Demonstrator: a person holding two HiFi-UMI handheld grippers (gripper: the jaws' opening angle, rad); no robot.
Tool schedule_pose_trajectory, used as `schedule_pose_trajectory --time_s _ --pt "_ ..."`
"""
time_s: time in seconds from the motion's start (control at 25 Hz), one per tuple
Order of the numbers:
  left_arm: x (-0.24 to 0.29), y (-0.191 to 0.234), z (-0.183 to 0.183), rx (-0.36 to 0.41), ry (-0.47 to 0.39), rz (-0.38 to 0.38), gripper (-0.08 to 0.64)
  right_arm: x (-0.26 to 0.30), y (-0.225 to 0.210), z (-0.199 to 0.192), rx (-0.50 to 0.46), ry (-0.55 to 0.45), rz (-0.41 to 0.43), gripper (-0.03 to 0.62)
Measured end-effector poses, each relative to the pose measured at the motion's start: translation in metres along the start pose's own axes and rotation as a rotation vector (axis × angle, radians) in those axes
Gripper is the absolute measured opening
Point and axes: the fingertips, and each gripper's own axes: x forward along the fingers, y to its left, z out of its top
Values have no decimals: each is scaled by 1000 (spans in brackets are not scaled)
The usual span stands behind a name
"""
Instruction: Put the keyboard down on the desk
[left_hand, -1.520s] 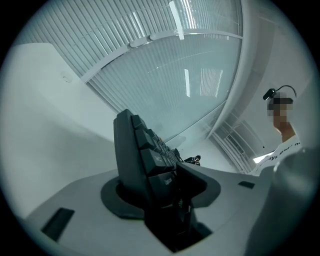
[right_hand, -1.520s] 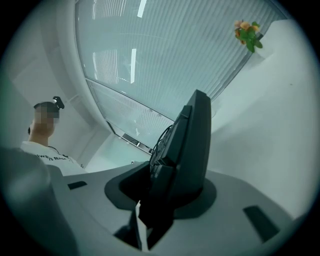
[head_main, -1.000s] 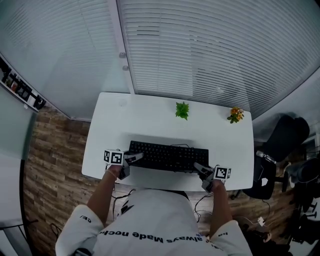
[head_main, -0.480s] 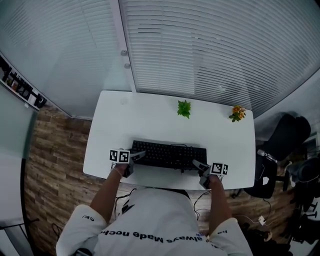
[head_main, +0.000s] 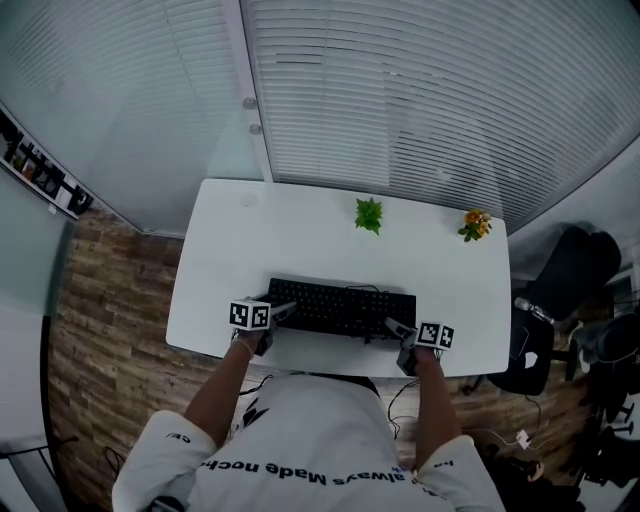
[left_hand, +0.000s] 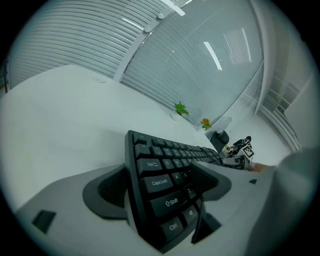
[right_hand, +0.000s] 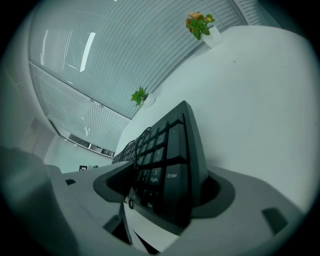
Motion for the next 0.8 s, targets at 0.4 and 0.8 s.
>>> schedule_pose_trajectory --time_s 0.4,0.8 --pt "2 9 -3 114 21 142 397 2 -3 1 -42 -19 -102 383" --pt "3 9 -4 155 42 180 397 2 -11 2 -106 -14 -218 436"
